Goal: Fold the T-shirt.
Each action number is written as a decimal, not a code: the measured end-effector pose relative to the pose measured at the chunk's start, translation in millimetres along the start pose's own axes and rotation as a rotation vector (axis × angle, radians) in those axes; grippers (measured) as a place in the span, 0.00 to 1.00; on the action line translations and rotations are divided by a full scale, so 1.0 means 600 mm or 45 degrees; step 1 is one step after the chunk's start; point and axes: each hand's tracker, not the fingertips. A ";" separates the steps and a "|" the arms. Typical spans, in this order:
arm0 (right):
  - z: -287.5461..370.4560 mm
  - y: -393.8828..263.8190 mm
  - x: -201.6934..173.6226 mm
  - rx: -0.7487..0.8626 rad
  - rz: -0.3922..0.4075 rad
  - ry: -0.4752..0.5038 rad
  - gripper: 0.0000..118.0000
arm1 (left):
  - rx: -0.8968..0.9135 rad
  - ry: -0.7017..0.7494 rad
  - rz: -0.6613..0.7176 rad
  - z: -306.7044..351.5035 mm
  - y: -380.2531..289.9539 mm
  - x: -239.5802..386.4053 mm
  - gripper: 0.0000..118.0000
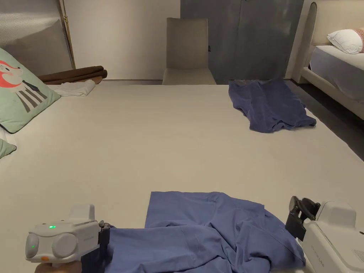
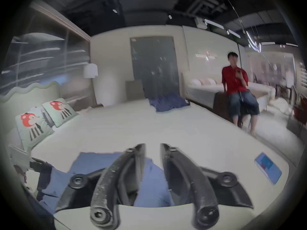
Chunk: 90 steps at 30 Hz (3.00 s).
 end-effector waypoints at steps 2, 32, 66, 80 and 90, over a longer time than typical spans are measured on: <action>-0.037 -0.008 0.016 -0.143 -0.046 -0.041 0.69 | 0.075 0.000 -0.029 0.024 0.010 0.002 0.06; -0.015 0.312 -0.004 0.122 0.147 0.178 0.08 | 0.569 -0.085 0.132 0.267 0.303 -0.027 0.06; -0.175 0.081 -0.037 -0.183 0.150 0.195 0.08 | 0.379 0.201 0.188 0.073 0.161 -0.137 0.06; 0.037 -0.092 0.043 -0.314 -0.095 0.199 0.08 | 0.264 0.157 0.228 0.206 -0.113 -0.131 0.06; 0.133 -0.197 0.065 -0.530 -0.044 0.132 0.08 | 0.038 0.192 0.190 0.237 -0.231 -0.127 0.06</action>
